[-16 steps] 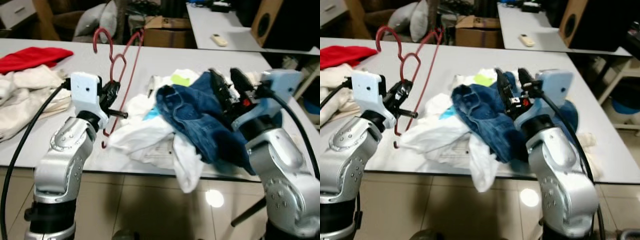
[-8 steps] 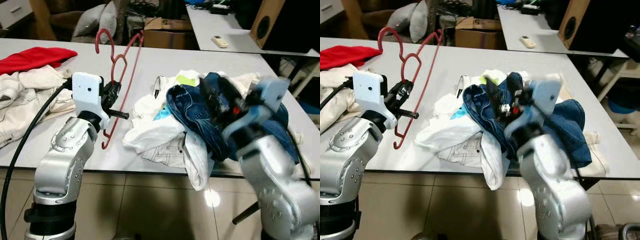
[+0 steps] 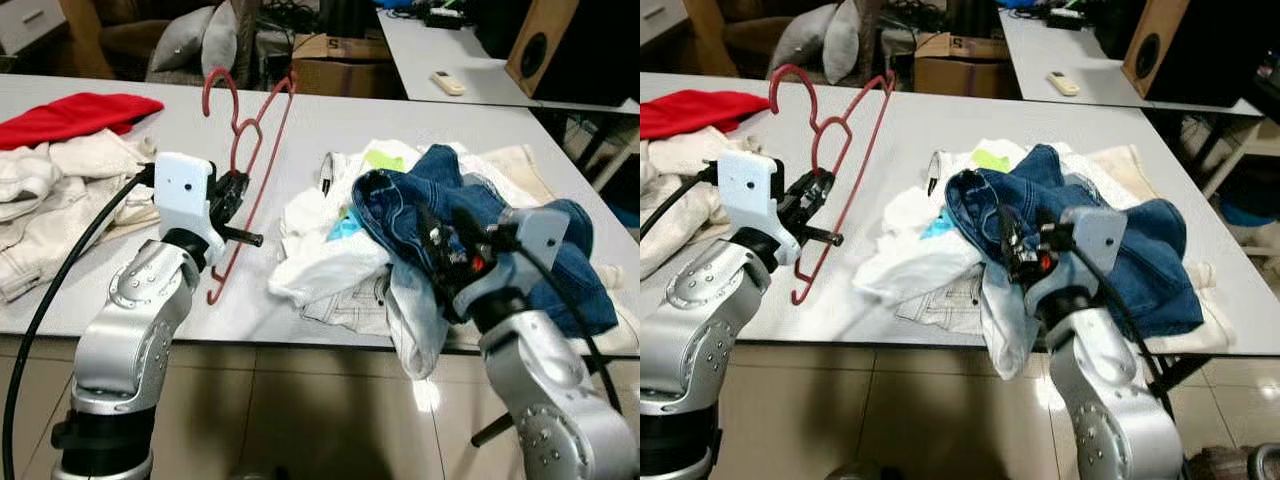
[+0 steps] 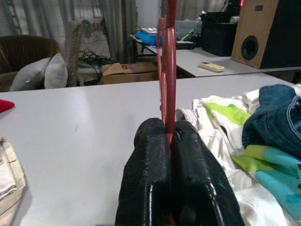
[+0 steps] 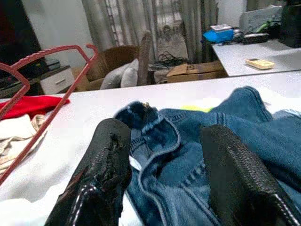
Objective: Hang hanger
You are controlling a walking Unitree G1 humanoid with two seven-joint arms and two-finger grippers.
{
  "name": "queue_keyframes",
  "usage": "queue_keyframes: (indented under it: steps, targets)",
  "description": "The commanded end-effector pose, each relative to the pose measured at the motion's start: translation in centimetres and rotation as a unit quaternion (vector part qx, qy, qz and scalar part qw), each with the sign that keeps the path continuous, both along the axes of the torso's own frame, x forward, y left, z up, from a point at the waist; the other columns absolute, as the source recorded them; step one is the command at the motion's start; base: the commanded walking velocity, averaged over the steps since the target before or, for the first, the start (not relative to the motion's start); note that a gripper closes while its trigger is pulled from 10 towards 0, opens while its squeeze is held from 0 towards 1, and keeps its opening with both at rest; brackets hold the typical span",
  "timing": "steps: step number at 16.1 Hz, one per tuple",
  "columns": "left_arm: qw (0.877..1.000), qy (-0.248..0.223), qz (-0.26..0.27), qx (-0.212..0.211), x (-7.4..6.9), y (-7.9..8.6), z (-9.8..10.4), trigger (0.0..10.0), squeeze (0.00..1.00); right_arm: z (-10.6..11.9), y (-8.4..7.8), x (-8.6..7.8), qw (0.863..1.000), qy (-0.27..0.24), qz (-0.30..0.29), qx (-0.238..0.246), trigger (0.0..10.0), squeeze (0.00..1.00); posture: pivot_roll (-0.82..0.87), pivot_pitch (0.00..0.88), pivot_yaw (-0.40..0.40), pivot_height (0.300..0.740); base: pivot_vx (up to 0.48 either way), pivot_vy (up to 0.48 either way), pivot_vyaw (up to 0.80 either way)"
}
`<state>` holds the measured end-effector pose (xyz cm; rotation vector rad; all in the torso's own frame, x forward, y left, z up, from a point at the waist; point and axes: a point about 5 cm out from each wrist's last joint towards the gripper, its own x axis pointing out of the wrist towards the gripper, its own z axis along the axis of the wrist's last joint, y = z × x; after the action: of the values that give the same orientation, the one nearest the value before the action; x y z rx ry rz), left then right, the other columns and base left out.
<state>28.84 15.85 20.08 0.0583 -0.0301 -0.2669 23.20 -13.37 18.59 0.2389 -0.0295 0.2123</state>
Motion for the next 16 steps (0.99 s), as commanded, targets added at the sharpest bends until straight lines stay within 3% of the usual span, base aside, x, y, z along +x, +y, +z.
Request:
queue_keyframes:
  steps: [1,16]
  targets:
    - [1.000,0.000,-0.012,0.003,-0.2,-0.6,0.0,10.0,0.00,-0.1,-0.2,-0.1,1.000,-0.005,-0.004,-0.005,10.0,0.00,0.02,0.043,0.008,0.740,0.000,0.356,0.00]
    - [0.999,0.008,-0.029,0.013,-0.3,-0.9,-0.6,10.0,0.00,-1.5,0.2,-0.4,1.000,0.007,-0.012,-0.010,10.0,0.00,0.02,0.035,0.015,0.740,0.000,0.359,0.00]
